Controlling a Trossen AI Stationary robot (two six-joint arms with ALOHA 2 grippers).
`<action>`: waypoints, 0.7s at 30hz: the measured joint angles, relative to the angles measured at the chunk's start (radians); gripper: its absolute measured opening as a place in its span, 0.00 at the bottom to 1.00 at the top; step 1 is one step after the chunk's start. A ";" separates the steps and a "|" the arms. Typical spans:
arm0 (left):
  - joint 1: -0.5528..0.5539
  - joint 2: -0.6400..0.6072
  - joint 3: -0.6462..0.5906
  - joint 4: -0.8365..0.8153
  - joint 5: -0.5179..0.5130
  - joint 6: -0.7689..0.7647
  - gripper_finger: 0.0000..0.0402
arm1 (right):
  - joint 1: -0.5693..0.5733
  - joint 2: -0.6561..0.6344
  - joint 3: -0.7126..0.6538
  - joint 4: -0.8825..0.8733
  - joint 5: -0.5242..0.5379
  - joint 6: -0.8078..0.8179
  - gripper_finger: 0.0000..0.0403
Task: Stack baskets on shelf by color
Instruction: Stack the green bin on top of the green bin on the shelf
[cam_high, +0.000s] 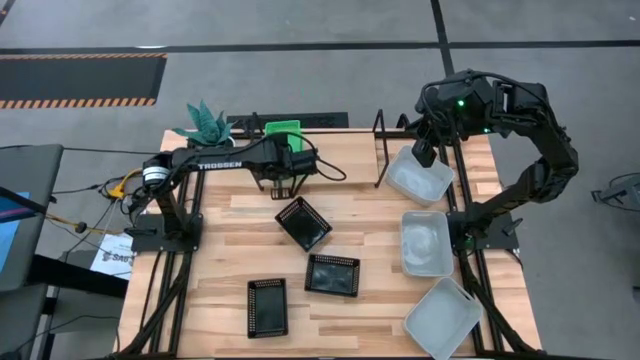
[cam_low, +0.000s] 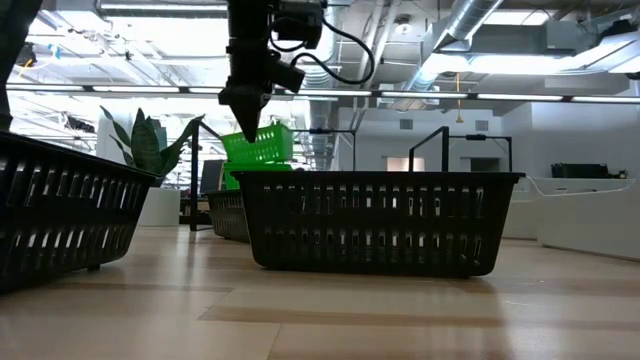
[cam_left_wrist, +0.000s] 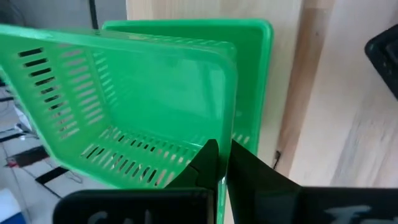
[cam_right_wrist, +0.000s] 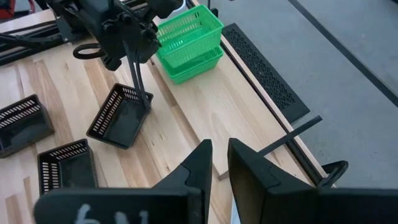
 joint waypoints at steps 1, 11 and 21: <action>-0.001 0.000 0.000 0.005 0.000 0.000 0.00 | 0.000 0.000 0.000 0.000 0.000 0.000 0.19; 0.000 0.000 0.000 0.017 0.030 0.019 0.00 | 0.000 0.000 0.000 0.000 0.000 -0.002 0.19; 0.001 0.000 0.000 0.017 0.047 0.046 0.07 | 0.000 0.000 0.000 -0.001 0.000 0.000 0.19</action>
